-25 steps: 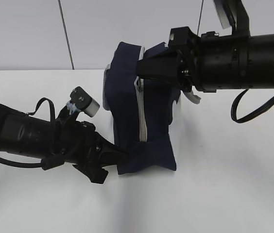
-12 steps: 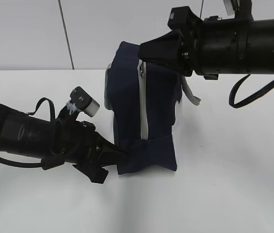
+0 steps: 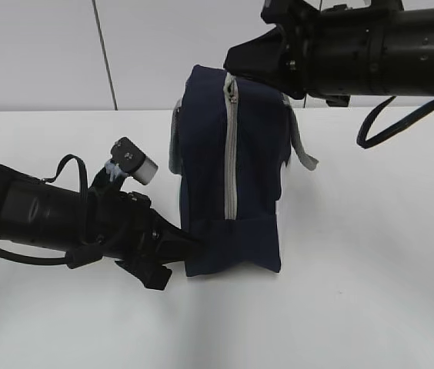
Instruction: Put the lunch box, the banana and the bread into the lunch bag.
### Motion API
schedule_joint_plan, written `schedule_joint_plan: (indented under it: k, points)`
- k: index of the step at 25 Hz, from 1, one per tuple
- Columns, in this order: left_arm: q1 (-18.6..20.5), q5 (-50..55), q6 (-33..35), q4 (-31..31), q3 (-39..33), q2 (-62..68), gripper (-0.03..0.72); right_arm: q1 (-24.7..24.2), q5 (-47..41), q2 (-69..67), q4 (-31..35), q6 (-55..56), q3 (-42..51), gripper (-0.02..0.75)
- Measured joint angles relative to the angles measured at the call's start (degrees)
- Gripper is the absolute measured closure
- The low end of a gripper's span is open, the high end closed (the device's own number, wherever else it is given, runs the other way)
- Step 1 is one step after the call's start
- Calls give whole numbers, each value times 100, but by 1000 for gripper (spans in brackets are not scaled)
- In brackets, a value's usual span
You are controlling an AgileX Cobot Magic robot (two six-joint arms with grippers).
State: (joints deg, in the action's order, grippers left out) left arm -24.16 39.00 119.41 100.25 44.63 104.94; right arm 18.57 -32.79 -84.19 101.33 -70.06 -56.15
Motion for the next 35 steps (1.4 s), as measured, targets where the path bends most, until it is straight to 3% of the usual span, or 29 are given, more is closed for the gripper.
schedule_joint_plan:
  k: [22, 35]
  points:
    - [0, -61, -206, -201, 0, 0, 678, 0, 212, -1115, 37, 0, -1344, 754]
    - [5, -72, -266, -334, 12, 0, 678, 0, 758, -1495, 45, 0, -1857, 754]
